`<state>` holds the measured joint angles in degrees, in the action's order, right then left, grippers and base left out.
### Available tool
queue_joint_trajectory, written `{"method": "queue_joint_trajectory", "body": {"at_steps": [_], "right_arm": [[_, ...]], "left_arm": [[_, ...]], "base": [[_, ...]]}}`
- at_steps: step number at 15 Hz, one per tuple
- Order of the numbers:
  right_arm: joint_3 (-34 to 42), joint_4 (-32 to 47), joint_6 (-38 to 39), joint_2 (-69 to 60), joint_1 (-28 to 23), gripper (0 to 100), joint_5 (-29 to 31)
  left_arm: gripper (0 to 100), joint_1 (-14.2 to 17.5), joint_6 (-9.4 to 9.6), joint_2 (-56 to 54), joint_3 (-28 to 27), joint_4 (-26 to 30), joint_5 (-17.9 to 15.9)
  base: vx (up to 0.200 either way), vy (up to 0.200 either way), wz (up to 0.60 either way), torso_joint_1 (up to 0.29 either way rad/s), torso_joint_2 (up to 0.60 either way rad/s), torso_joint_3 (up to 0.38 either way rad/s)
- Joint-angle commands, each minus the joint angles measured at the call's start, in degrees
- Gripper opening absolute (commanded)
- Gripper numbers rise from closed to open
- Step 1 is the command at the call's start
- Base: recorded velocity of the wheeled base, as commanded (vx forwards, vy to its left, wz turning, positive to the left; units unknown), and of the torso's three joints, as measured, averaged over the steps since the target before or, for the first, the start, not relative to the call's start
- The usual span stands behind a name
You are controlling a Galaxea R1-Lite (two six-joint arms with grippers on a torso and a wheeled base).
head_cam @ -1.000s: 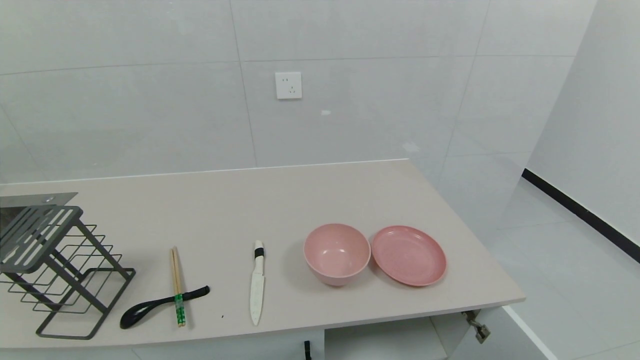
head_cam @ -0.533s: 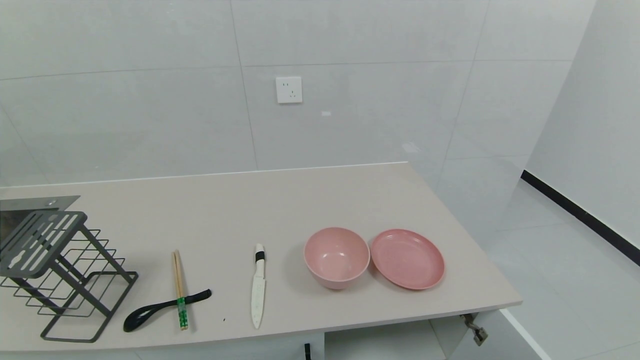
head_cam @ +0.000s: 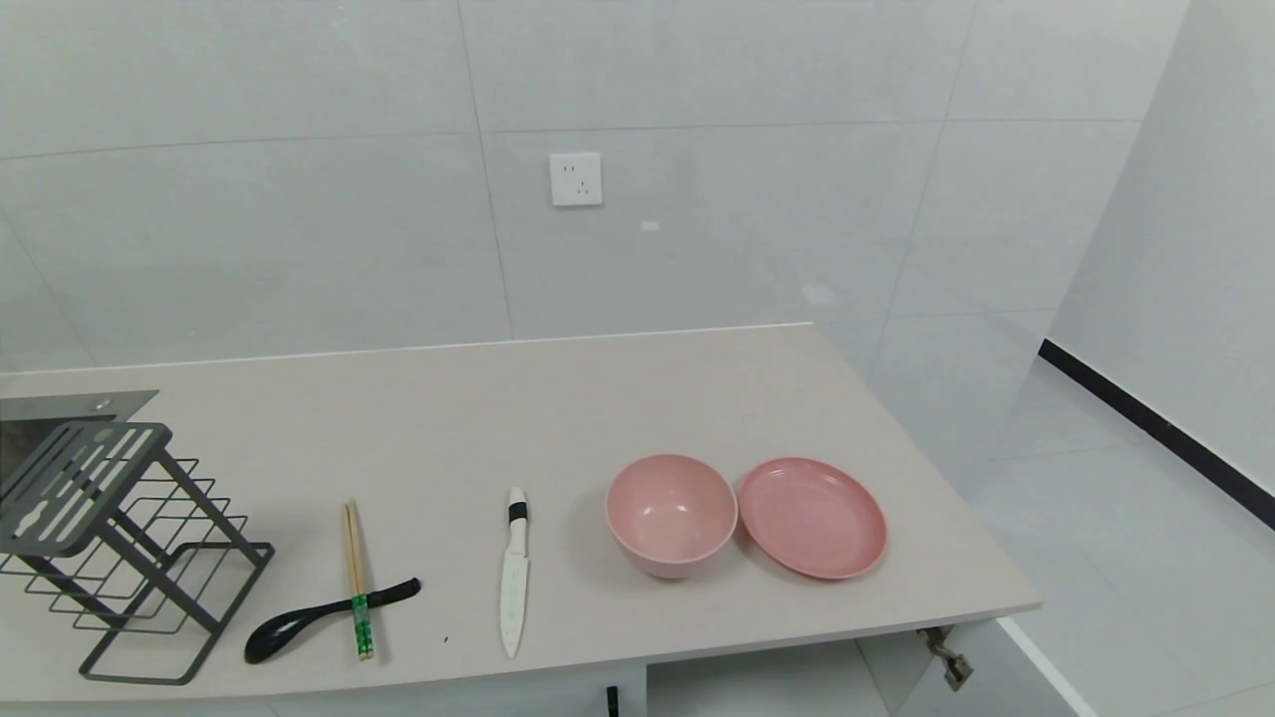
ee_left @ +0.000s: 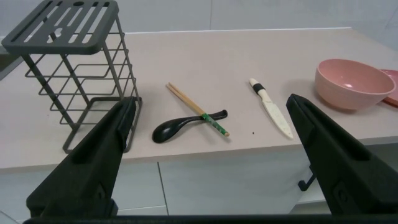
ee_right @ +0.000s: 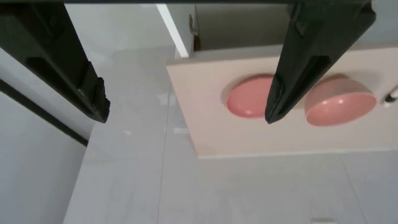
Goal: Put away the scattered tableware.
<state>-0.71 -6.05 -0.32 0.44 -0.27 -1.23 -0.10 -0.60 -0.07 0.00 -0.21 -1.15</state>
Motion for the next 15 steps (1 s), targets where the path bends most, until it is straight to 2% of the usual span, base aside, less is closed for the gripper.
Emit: {"method": "queue_joint_trajectory", "body": {"at_steps": [1, 3, 6, 9, 10, 12, 14, 15], "right_arm": [[-4.0, -1.4, 0.0, 1.5, -0.5, 100, -0.9], [-7.6, -0.5, 0.0, 11.4, -0.7, 100, -8.7], [-7.2, -0.6, 0.0, 24.9, 0.0, 100, -14.7], [-7.8, -2.1, -0.3, 36.9, 2.3, 100, -14.8], [-7.8, -2.1, -0.3, 36.9, 2.3, 100, -14.8], [-7.6, -7.7, -1.4, 45.4, 2.5, 100, -14.8], [-6.8, -16.4, -2.0, 53.5, 2.5, 100, -14.8], [-6.8, -16.4, -2.0, 53.5, 2.5, 100, -14.8]], "left_arm": [[100, 0.0, -0.02, 0.1, 0.0, -0.1, 0.0], [100, 0.0, -0.11, 0.1, 0.0, -0.1, 0.0], [100, 0.0, 0.07, 0.1, 0.0, 0.0, -0.1], [100, 0.0, 0.07, 0.1, 0.0, 0.0, -0.1], [100, 0.0, 0.07, 0.1, 0.0, 0.0, -0.1], [100, 0.0, -0.11, 0.1, 0.0, -0.1, 0.0], [100, 0.0, -0.11, 0.1, 0.0, -0.1, -0.1], [100, 0.0, -0.11, 0.1, 0.0, -0.1, -0.1]], "base": [[0.000, 0.000, 0.00, 0.000, 0.00, 0.000], [0.000, 0.000, 0.00, 0.000, 0.00, 0.000], [0.000, 0.000, 0.00, 0.000, 0.00, 0.000], [0.000, 0.000, 0.00, 0.000, 0.00, 0.000], [0.000, 0.000, 0.00, 0.000, 0.00, 0.000], [0.000, 0.000, 0.00, 0.000, 0.00, 0.000], [0.000, 0.000, 0.00, 0.000, 0.00, 0.000], [0.000, 0.000, 0.00, 0.000, 0.00, 0.000]]}}
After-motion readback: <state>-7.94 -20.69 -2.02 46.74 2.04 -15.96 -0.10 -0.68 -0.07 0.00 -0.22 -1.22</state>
